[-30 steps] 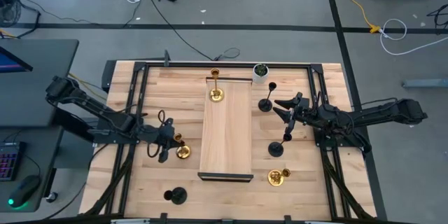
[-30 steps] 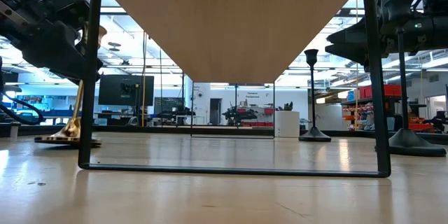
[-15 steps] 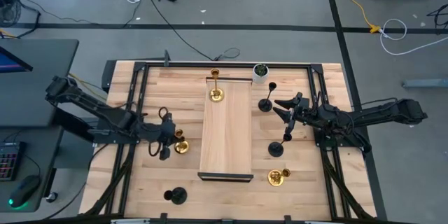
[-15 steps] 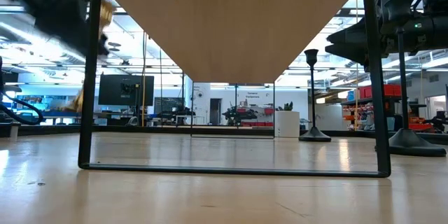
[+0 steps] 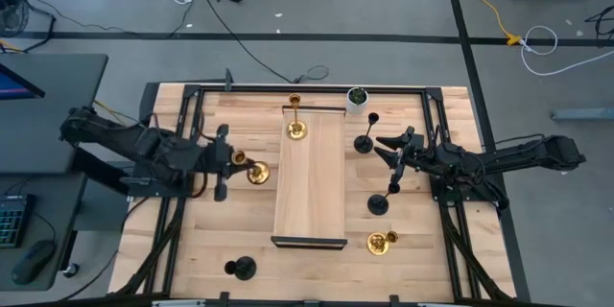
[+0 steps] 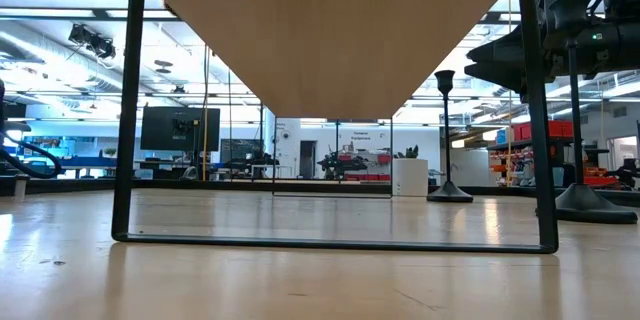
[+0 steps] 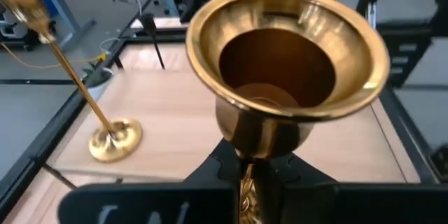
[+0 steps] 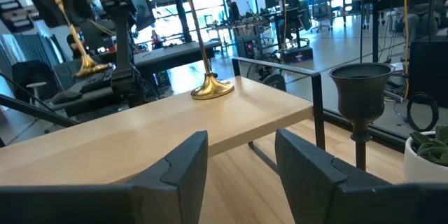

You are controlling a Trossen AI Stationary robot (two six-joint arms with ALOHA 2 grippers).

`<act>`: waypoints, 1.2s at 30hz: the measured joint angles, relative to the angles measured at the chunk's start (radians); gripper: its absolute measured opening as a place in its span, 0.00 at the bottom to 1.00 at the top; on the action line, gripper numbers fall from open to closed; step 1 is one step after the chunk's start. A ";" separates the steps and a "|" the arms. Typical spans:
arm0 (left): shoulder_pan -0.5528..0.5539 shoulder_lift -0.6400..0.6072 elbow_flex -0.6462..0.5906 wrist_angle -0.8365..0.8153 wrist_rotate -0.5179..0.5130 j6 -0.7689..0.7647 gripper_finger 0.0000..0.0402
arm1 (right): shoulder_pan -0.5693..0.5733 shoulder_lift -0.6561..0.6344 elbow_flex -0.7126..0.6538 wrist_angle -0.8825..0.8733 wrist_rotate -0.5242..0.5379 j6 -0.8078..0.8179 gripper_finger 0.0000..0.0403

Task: Pick & Place candle stick holders
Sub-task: Put the left gold candle holder on the shelf

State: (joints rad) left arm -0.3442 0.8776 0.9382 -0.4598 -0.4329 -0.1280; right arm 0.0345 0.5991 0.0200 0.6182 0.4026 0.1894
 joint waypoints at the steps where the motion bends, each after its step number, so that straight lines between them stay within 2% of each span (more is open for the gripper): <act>1: 0.017 0.002 0.000 0.021 0.011 0.002 0.03 | 0.000 0.000 0.000 0.000 0.000 0.000 0.42; 5: 0.091 0.014 0.001 0.095 0.067 0.002 0.03 | 0.000 0.000 0.000 0.000 0.000 0.000 0.42; 12: 0.221 0.125 0.009 0.162 0.253 0.030 0.03 | 0.000 0.000 0.000 0.000 0.000 0.000 0.42; 25: 0.343 0.370 0.124 0.187 0.395 0.064 0.03 | 0.000 0.000 0.000 0.000 0.000 0.000 0.42; 36: 0.354 0.433 0.124 0.207 0.412 0.065 0.04 | 0.000 0.000 0.000 0.000 0.000 0.000 0.42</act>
State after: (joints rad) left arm 0.0093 1.3109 1.0626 -0.2529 -0.0212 -0.0628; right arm 0.0345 0.5990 0.0204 0.6178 0.4026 0.1894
